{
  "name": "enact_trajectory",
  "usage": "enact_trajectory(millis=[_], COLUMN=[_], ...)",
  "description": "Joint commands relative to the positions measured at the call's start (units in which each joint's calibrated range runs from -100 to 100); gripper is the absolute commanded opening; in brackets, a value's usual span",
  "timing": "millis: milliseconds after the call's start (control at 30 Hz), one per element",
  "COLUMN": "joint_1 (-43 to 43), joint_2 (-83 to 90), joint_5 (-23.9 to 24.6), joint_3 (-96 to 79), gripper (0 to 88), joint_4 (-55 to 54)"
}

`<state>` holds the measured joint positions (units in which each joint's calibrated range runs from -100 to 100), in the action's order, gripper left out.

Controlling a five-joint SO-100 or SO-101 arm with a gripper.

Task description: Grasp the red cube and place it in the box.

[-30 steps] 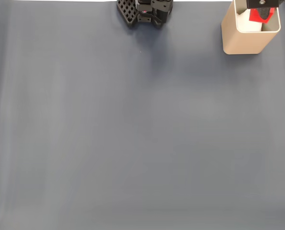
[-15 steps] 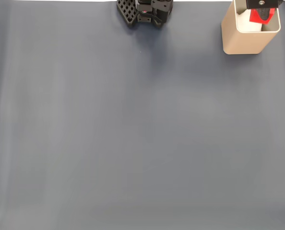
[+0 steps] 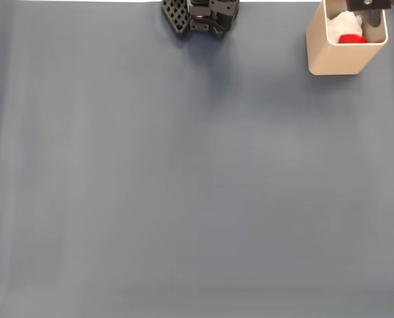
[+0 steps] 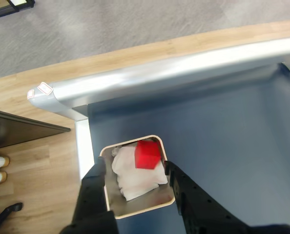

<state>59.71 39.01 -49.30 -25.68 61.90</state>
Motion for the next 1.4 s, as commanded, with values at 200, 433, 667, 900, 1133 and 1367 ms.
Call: enact_trajectory(millis=[200, 433, 667, 900, 1133, 1367], joint_1=[-0.25, -0.18, 0.03, 0.03, 0.03, -0.4], joint_2=[2.14, 2.57, 2.83, 3.09, 3.35, 3.35], joint_5=[0.15, 0.2, 0.63, 0.63, 0.34, 0.2], joint_3=[0.16, -0.39, -0.57, -0.57, -0.48, -0.3], gripper=[38.4, 38.7, 38.2, 38.2, 37.3, 28.5], joint_4=[-1.21, -1.21, -0.55, 0.18, -0.14, -0.06])
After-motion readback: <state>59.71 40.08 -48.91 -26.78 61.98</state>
